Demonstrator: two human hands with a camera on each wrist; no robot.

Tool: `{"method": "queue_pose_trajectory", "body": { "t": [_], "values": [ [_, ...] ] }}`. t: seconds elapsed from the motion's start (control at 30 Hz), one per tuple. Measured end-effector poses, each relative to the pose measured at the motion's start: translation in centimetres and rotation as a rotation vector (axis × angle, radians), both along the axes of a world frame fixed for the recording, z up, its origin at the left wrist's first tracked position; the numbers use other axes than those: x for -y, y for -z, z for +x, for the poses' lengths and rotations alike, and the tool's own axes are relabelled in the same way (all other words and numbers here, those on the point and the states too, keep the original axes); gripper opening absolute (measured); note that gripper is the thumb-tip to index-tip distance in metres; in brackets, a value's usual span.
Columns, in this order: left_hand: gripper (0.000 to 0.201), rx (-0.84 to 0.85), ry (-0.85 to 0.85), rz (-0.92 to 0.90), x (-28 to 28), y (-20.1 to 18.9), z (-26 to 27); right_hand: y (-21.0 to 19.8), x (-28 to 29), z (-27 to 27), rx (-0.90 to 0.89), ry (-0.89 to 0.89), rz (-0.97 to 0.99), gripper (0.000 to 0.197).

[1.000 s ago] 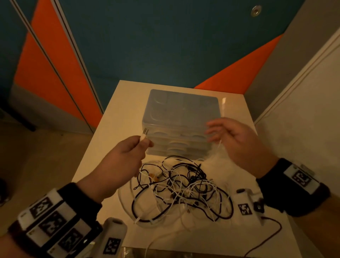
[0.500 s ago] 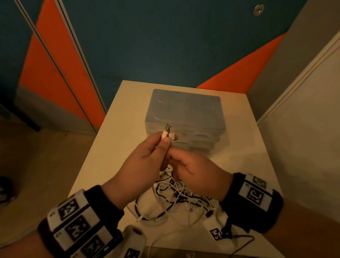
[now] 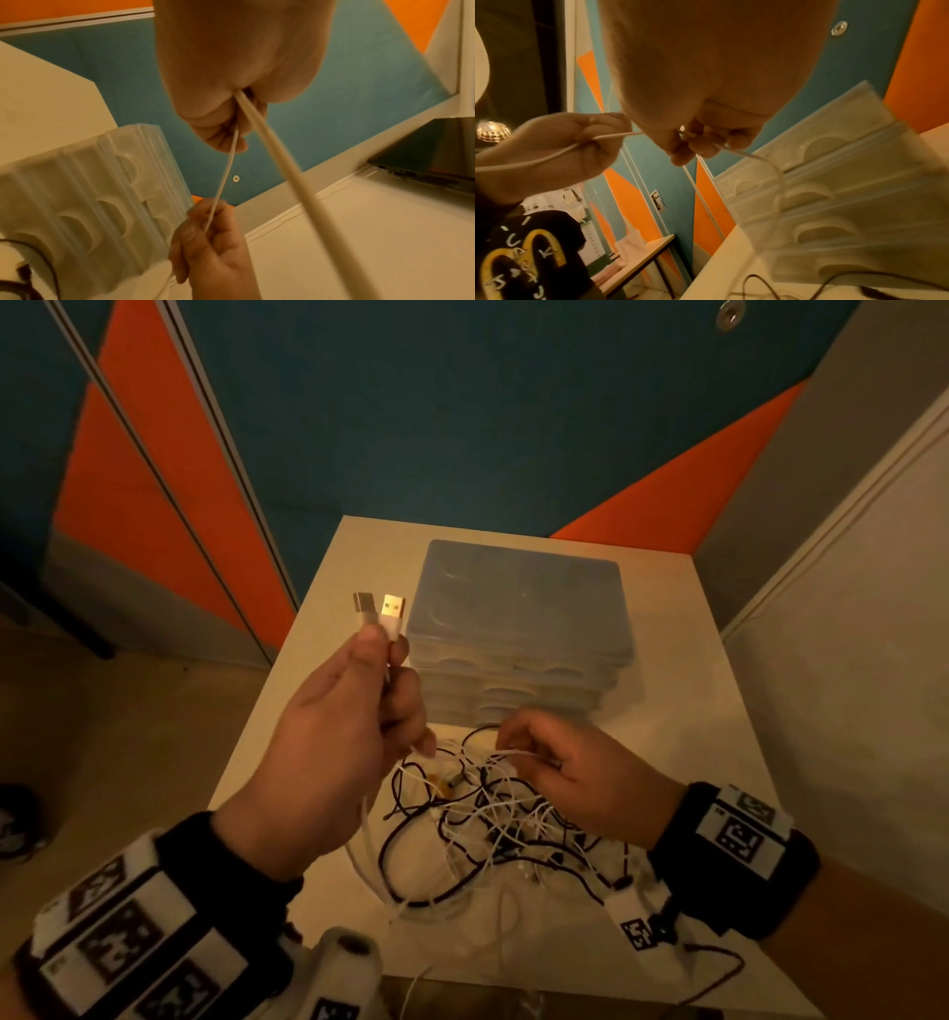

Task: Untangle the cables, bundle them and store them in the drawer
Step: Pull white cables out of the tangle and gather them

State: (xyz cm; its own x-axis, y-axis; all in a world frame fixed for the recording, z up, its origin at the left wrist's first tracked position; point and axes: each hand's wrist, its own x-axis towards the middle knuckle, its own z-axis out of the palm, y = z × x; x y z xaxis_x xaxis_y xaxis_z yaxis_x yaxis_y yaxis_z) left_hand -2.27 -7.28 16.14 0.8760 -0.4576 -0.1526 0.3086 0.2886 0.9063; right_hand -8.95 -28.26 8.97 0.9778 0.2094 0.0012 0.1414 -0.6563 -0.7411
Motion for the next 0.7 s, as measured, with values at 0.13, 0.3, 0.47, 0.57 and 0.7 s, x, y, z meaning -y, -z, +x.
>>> {"method": "queue_pose_trajectory", "body": {
  "t": [0.13,0.3,0.47,0.57,0.7],
  "values": [
    [0.037,0.002,0.036,0.001,-1.1,-0.4,0.6,2.0,3.0,0.3,-0.033,0.007,-0.24,0.02],
    [0.046,0.28,0.137,0.268,-1.5,0.9,0.1,3.8,6.4,-0.1,-0.114,0.201,-0.337,0.028],
    [0.048,0.345,0.177,0.377,-1.4,1.4,-0.5,6.0,10.5,-0.5,-0.27,0.462,-0.353,0.021],
    [0.046,0.364,0.162,0.413,-2.0,1.6,-0.1,6.3,11.8,-0.8,-0.337,0.535,-0.327,0.014],
    [0.039,0.435,0.148,0.56,-1.0,2.4,-0.2,3.5,9.0,0.1,-0.28,0.61,0.001,0.034]
  ]
}}
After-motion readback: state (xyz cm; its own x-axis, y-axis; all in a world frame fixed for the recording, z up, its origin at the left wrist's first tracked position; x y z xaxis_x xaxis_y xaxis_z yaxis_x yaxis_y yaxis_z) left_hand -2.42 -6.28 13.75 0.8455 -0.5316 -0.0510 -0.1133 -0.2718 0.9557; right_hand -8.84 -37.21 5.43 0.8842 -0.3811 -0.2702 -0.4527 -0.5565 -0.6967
